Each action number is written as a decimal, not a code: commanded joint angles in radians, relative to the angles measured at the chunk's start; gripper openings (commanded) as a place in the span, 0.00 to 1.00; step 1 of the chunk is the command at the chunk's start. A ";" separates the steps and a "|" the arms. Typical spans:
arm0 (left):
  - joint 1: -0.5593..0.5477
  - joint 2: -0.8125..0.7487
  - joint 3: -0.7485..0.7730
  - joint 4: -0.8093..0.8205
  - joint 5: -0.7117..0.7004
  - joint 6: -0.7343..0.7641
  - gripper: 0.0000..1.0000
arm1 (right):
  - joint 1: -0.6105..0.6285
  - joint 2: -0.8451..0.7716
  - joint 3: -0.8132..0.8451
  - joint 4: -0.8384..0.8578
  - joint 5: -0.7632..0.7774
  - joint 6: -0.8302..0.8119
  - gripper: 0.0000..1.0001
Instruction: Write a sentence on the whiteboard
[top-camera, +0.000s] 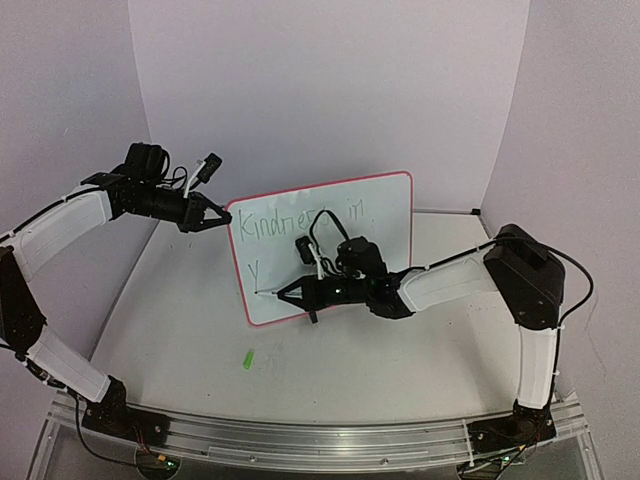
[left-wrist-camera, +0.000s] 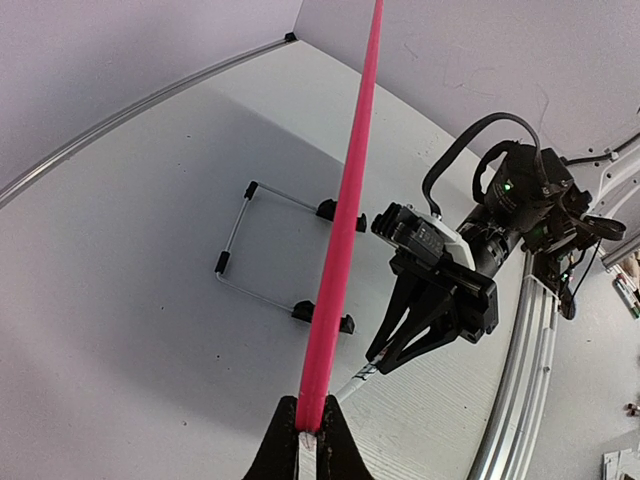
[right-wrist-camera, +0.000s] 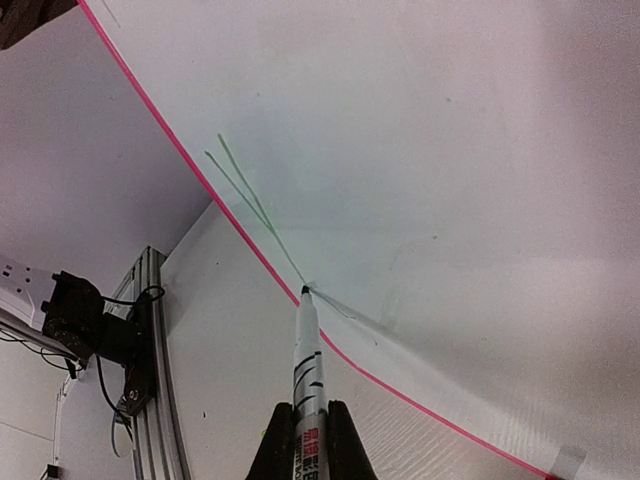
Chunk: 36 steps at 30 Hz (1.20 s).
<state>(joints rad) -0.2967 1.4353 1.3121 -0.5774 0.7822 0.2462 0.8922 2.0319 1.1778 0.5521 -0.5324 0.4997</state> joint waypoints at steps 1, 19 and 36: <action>-0.012 -0.035 0.000 0.019 0.022 0.009 0.00 | 0.005 -0.041 -0.005 0.004 -0.018 -0.021 0.00; -0.013 -0.036 -0.001 0.017 0.020 0.009 0.00 | -0.043 -0.150 -0.063 0.067 0.012 0.026 0.00; -0.013 -0.032 0.001 0.017 0.019 0.010 0.00 | -0.054 -0.095 -0.013 0.061 0.021 0.021 0.00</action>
<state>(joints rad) -0.3023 1.4353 1.3121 -0.5770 0.7828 0.2451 0.8417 1.9085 1.1193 0.5831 -0.5084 0.5217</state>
